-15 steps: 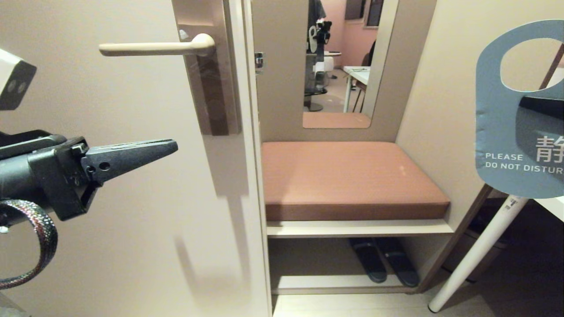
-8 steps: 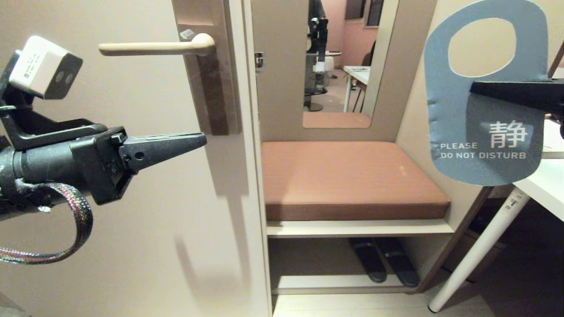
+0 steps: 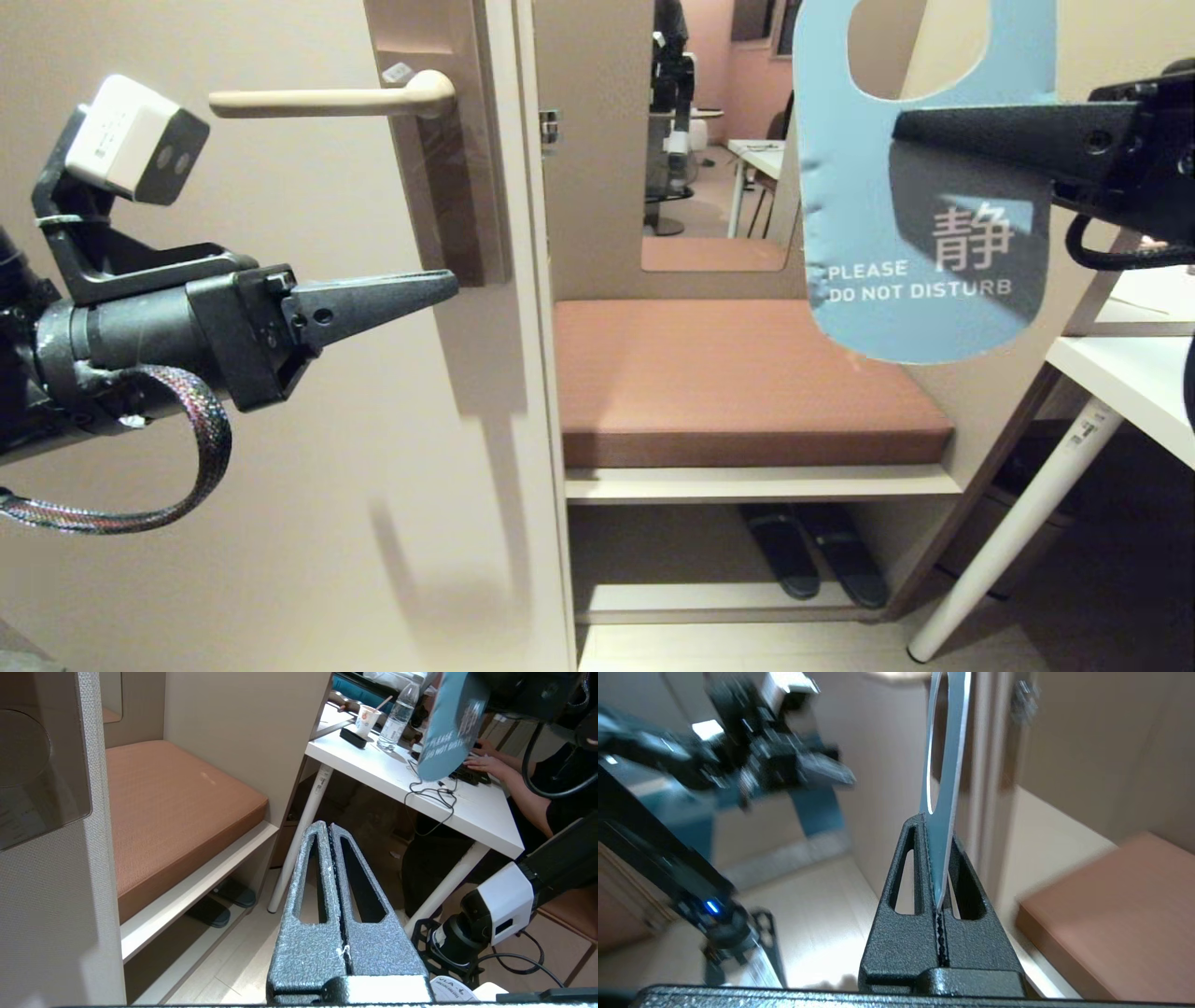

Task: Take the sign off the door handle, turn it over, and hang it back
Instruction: Hand it to the other hand

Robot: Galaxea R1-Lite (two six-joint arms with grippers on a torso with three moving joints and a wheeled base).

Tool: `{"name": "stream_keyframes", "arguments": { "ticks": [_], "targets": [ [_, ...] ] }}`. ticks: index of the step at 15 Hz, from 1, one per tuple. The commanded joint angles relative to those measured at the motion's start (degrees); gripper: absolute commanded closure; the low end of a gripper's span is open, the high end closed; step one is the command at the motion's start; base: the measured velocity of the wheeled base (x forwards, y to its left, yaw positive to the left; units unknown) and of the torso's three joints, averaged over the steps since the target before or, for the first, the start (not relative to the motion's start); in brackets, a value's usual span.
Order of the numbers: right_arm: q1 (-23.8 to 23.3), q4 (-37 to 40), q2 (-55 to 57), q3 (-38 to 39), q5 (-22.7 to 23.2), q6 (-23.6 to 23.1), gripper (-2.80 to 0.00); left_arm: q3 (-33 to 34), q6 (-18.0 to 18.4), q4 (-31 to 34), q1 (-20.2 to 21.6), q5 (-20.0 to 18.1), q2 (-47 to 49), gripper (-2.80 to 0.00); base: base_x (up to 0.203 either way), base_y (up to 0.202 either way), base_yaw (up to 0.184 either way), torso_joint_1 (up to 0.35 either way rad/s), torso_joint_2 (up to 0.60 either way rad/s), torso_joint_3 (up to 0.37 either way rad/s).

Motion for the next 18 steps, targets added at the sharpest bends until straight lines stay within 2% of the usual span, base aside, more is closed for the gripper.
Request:
{"name": "stream_keyframes", "arguments": {
  "ticks": [1, 7, 12, 16, 17, 18],
  "targets": [
    [2.6, -5.3, 2.9, 0.0, -0.3, 3.1, 0.00, -0.3, -0.2, -0.1, 0.0, -0.2, 0.0, 0.00, 0.000, 0.000, 0.000, 0.000, 0.00, 0.000],
    [9.0, -8.4, 6.2, 0.1, -0.8, 3.3, 0.00, -1.0, 0.0, -0.1, -0.8, -0.2, 0.0, 0.00, 0.000, 0.000, 0.000, 0.000, 0.00, 0.000],
    [10.3, -9.2, 7.4, 0.2, -0.8, 3.3, 0.00, -1.0, 0.4, -0.4, -3.9, -0.3, -0.3, 0.00, 0.000, 0.000, 0.000, 0.000, 0.00, 0.000],
    [10.3, -9.2, 7.4, 1.2, -0.8, 3.3, 0.00, -0.6, 0.7, -3.9, -6.2, -0.5, 0.1, 0.00, 0.000, 0.000, 0.000, 0.000, 0.00, 0.000],
    [10.3, -9.2, 7.4, 1.1, -0.8, 3.3, 0.00, -0.7, 0.7, -3.9, -6.2, -0.5, 0.1, -2.80, 0.000, 0.000, 0.000, 0.000, 0.00, 0.000],
    [10.3, -9.2, 7.4, 1.0, -0.8, 3.4, 0.00, -0.7, 0.8, -3.9, -6.2, -0.5, 0.0, -2.80, 0.000, 0.000, 0.000, 0.000, 0.00, 0.000]
  ]
}}
